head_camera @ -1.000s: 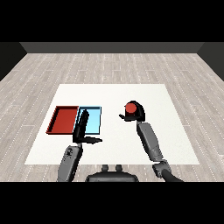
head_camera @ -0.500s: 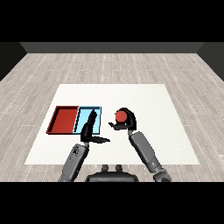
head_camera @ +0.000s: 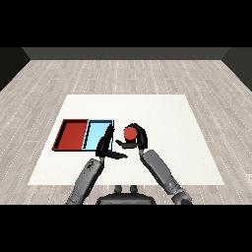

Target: Pick the red can and put it in the red box

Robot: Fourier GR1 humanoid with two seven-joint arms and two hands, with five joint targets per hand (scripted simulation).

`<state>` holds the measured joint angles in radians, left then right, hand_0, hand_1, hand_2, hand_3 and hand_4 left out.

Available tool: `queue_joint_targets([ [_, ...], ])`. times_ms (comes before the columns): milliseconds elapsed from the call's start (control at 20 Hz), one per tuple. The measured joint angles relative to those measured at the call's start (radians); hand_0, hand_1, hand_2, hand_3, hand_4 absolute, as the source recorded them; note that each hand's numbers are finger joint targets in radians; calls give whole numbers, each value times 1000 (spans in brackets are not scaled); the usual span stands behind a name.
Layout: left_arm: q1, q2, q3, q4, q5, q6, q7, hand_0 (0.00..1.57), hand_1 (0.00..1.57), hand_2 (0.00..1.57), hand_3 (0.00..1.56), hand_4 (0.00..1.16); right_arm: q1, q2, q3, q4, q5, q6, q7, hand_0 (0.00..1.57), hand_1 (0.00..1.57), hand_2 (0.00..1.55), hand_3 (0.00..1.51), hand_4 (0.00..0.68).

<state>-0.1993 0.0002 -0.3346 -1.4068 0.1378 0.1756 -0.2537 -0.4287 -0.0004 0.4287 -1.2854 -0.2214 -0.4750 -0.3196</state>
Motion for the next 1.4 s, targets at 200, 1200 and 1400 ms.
queue_joint_targets([
  [200,-31,0,-29,79,38,13,-46,0,0,0,0,0,-4,0,25,-23,0,-24,18,1443,1443,1434,1387,633],
  [1200,-130,0,-136,244,175,63,-134,0,0,0,0,0,-42,-1,113,-25,-78,-64,9,1494,1494,1451,1376,617],
  [1400,-145,11,-154,230,190,98,-120,0,0,0,0,56,-57,-5,169,-15,-102,-115,-7,1476,1476,1457,1371,636],
])
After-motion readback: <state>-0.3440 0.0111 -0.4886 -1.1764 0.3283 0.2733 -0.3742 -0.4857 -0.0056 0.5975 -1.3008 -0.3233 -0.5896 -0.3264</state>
